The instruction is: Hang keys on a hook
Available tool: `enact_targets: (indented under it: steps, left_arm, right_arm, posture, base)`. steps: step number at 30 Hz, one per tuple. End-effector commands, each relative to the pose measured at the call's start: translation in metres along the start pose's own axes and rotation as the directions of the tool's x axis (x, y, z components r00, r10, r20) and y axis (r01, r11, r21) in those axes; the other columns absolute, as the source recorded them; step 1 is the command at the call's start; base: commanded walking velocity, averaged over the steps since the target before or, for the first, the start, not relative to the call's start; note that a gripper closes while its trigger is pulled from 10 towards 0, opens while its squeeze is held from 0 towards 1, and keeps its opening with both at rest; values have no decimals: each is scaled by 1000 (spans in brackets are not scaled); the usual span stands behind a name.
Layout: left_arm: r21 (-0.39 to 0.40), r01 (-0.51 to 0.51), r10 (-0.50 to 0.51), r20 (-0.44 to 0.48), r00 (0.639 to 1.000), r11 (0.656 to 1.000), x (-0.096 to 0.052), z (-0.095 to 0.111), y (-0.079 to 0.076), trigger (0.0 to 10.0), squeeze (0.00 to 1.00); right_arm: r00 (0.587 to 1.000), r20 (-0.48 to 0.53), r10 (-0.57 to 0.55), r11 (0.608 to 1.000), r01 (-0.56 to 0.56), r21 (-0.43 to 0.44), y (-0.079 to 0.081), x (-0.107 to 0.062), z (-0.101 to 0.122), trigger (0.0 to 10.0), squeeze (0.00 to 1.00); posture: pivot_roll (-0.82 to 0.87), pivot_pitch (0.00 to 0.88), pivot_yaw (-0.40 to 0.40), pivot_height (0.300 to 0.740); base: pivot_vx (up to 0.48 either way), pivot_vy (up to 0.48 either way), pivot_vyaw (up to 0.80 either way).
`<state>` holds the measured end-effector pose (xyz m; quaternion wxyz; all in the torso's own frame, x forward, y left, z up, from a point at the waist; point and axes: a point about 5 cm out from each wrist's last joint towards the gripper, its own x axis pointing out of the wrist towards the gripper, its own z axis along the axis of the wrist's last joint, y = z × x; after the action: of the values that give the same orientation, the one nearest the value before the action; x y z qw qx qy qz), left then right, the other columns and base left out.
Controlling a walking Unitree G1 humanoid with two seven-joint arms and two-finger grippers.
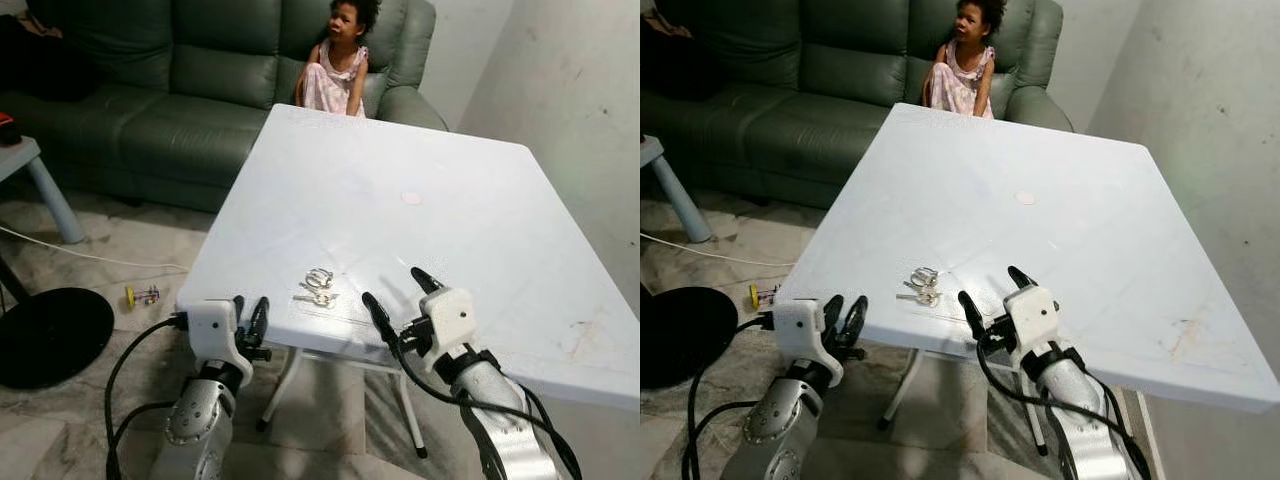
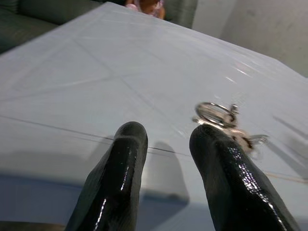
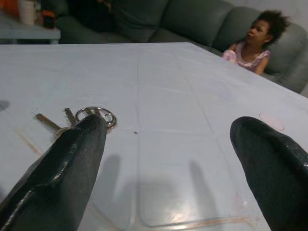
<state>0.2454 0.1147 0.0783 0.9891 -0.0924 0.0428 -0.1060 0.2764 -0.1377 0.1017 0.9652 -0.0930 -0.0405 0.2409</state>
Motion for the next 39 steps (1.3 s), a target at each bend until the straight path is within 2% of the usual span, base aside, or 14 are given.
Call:
enact_targets:
  steps: [1, 12, 24, 33, 39]
  left_arm:
    - [5, 15, -15, 5, 1000, 1000, -1, 2, -5, 10000, 0]
    - [6, 21, -21, 1, 1000, 1000, -9, 3, -11, 10000, 0]
    - [12, 28, -28, -10, 1000, 1000, -18, 4, -15, 10000, 0]
    - [10, 39, -39, -18, 999, 999, -19, 3, -20, 10000, 0]
    - [11, 47, -47, -20, 999, 999, -18, 4, -21, 10000, 0]
  right_arm:
    - [1000, -8, 15, 1000, -15, -18, -4, 5, 0, 10000, 0]
    - [994, -19, 106, 992, -107, -70, -10, 31, 0, 10000, 0]
    - [965, -52, 256, 967, -256, 3, 1, 40, -8, 10000, 0]
    - [959, -46, 281, 960, -280, 11, 5, 44, -8, 10000, 0]
    - [957, -44, 287, 958, -286, 33, 8, 54, -5, 10000, 0]
  posture:
    - [115, 0, -121, 740]
    - [136, 9, -134, 740]
    - [153, 26, -138, 740]
    - [156, 22, -139, 740]
    - [159, 16, -138, 740]
  base:
    - [0, 0, 0]
    - [0, 0, 0]
    - [0, 0, 0]
    - [0, 0, 0]
    - [0, 0, 0]
